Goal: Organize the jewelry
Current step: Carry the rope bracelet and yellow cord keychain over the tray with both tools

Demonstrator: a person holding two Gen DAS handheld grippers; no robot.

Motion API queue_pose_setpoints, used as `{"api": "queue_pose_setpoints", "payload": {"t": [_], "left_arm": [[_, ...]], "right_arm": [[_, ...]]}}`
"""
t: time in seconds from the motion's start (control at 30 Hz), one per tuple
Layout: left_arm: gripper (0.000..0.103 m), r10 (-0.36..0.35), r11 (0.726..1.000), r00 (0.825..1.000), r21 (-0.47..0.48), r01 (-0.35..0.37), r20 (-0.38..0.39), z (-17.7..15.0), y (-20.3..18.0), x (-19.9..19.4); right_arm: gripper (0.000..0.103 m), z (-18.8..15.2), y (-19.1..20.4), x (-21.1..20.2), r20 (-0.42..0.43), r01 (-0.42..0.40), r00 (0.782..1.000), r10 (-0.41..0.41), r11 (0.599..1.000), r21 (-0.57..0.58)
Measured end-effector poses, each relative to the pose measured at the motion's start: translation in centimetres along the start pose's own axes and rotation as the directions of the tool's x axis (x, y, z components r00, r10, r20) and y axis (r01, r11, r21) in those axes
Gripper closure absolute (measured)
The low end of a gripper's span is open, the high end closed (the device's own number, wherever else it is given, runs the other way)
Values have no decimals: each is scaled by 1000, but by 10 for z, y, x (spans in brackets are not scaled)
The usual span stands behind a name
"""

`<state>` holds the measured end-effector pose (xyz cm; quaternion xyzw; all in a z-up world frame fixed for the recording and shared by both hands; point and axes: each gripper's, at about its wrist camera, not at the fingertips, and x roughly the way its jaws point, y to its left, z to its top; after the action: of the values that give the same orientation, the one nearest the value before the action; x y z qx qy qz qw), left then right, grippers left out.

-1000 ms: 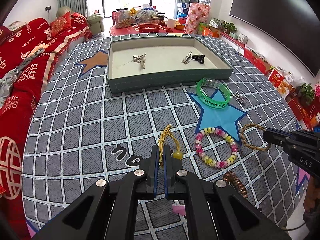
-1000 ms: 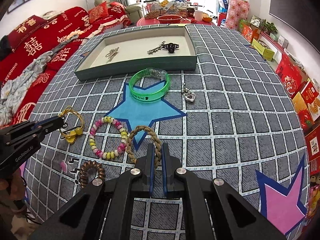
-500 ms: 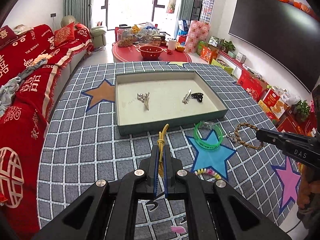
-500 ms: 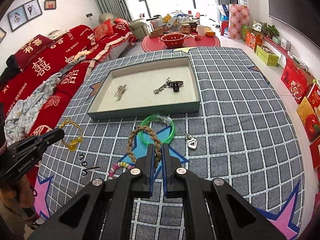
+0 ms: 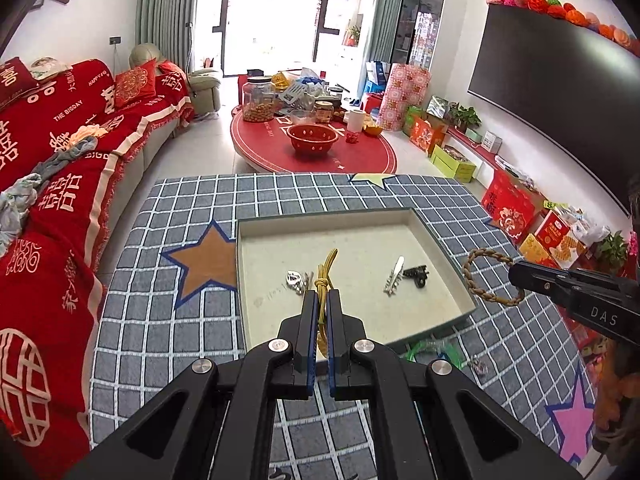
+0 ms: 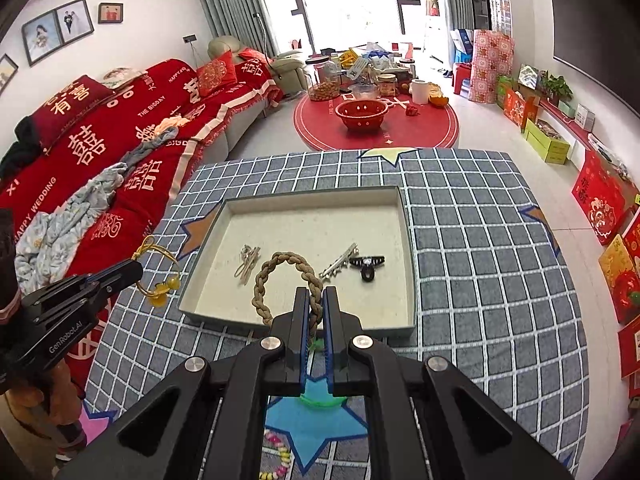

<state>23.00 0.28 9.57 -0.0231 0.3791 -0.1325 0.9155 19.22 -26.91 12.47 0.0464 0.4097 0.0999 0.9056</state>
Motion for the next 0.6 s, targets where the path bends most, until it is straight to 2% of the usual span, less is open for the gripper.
{"api": "queue_pose_setpoints", "payload": {"t": [0.37,0.6], "left_arm": [[86,22,1000,998,-19,-24,-67,48,3,90],[86,61,998,992,8,-60,-111,47,2,151]], "right_arm": [[96,56,-33,76,-36,11,999,-8,996,87],[96,66,-55,130,-67,6,998,5,987,164]]}}
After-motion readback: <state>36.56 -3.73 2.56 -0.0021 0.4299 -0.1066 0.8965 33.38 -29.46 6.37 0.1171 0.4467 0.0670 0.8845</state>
